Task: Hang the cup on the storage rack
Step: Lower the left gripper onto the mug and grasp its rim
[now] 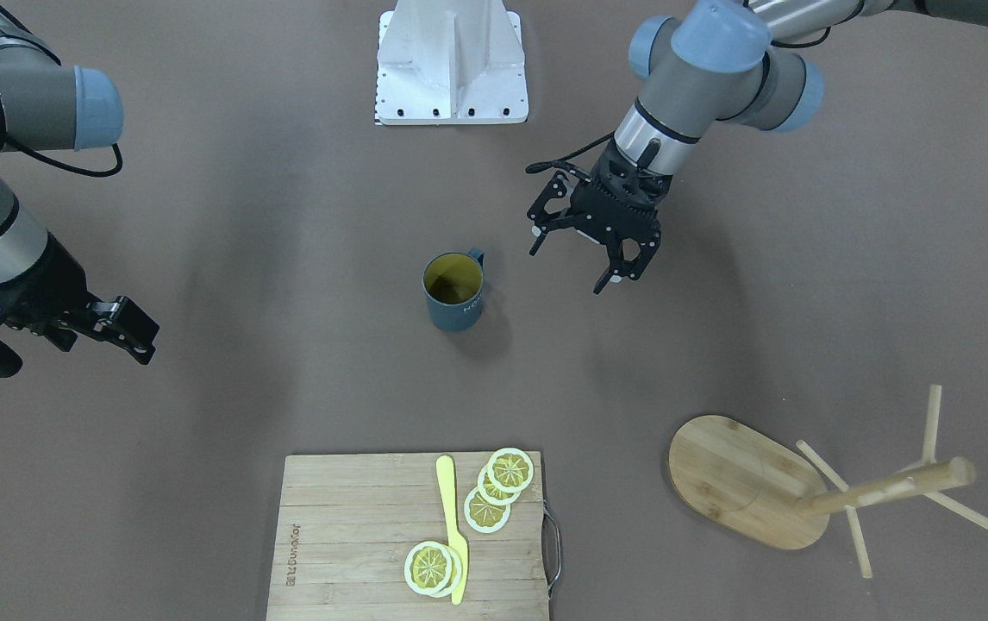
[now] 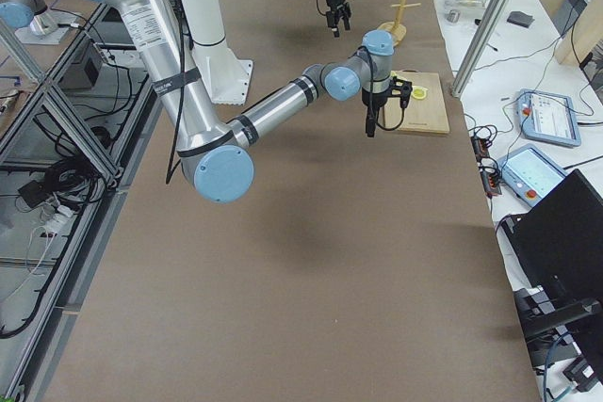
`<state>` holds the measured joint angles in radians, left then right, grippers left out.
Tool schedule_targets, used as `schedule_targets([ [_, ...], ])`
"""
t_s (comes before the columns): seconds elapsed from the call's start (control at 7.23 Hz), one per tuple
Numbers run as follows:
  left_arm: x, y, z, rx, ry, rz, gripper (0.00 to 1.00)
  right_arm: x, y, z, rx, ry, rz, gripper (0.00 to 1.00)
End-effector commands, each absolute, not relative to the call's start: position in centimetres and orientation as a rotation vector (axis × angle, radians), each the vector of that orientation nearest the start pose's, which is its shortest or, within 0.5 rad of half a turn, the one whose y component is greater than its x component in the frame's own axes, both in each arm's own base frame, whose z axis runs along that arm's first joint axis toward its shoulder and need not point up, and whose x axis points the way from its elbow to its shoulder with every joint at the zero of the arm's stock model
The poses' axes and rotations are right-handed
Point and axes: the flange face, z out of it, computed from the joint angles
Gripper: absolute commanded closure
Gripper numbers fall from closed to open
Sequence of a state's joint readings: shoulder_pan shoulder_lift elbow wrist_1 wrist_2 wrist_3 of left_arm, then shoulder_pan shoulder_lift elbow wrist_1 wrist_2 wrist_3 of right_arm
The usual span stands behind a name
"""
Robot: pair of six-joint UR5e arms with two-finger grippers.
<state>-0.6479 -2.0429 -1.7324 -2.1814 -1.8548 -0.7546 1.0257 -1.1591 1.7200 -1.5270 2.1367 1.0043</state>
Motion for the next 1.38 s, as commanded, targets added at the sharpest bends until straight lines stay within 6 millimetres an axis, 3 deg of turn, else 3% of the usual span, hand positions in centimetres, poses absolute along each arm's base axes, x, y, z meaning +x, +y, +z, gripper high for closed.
schedule_targets([
  [0.0, 46.0, -45.2, 26.2, 0.681, 1.102, 0.404, 0.04, -25.5, -58.5, 36.3, 0.024, -0.802, 0.267, 0.0],
  [0.28, 49.8, -40.6, 25.2, 0.643, 1.15, 0.466, 0.03, -25.5, -58.9, 36.9, 0.015, -0.793, 0.276, 0.0],
  [0.55, 53.7, -36.4, 24.8, 0.627, 1.151, 0.392, 0.03, -25.5, -59.0, 37.0, 0.014, -0.792, 0.279, 0.0],
  [0.83, 54.9, -34.9, 24.1, 0.62, 1.166, 0.375, 0.03, -25.5, -59.1, 37.1, 0.012, -0.791, 0.285, 0.0],
  [1.25, 56.9, -35.6, 22.4, 0.626, 1.171, 0.382, 0.06, -25.6, -59.3, 37.7, 0.007, -0.784, 0.281, 0.0],
])
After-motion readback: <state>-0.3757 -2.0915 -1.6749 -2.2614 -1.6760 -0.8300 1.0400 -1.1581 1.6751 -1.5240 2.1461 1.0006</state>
